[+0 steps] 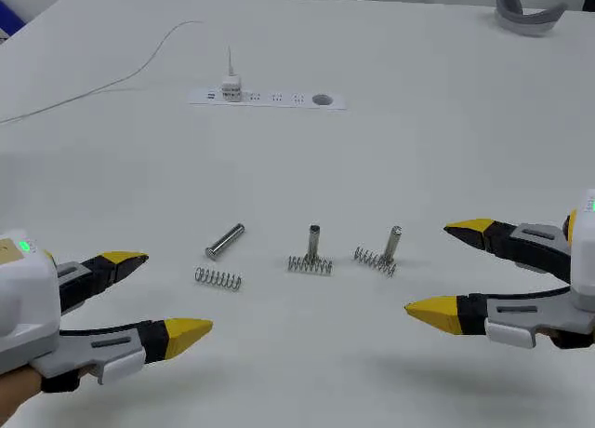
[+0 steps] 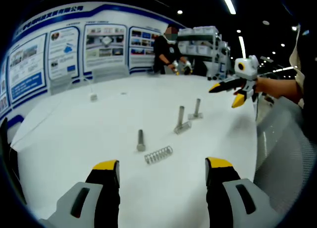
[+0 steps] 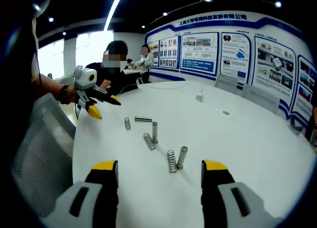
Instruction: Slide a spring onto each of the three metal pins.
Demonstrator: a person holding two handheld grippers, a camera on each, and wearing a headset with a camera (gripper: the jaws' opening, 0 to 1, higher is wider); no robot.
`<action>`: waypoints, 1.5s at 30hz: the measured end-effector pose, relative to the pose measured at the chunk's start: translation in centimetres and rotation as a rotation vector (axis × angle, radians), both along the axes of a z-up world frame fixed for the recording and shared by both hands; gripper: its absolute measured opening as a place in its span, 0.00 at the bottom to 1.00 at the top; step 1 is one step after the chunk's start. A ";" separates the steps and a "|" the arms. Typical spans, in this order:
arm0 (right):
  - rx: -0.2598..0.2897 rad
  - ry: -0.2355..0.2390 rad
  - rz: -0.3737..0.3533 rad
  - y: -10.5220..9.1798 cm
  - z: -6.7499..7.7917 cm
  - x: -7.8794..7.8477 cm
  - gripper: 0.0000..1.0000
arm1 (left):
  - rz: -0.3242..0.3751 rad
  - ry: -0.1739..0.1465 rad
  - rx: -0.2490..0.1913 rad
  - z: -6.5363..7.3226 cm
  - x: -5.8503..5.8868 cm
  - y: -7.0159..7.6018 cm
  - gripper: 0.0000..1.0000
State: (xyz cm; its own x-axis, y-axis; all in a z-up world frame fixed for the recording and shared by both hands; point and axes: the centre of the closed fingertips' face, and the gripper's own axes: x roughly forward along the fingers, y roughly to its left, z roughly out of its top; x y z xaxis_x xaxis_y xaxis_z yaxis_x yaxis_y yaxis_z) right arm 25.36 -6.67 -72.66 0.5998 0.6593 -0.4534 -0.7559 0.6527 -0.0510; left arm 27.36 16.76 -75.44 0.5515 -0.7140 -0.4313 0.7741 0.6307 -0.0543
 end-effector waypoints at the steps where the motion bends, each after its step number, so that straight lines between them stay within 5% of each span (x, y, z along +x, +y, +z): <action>1: 0.000 0.000 0.000 0.0 0.0 0.0 0.69 | 0.000 0.000 0.002 0.0 0.1 0.0 0.71; 16: 0.003 -0.003 0.000 0.0 0.1 -0.1 0.69 | -0.019 0.008 0.063 0.5 2.1 0.0 0.69; 45: 0.003 -0.005 -0.002 0.0 0.1 -0.1 0.69 | -0.010 0.081 0.160 0.5 7.3 -2.3 0.59</action>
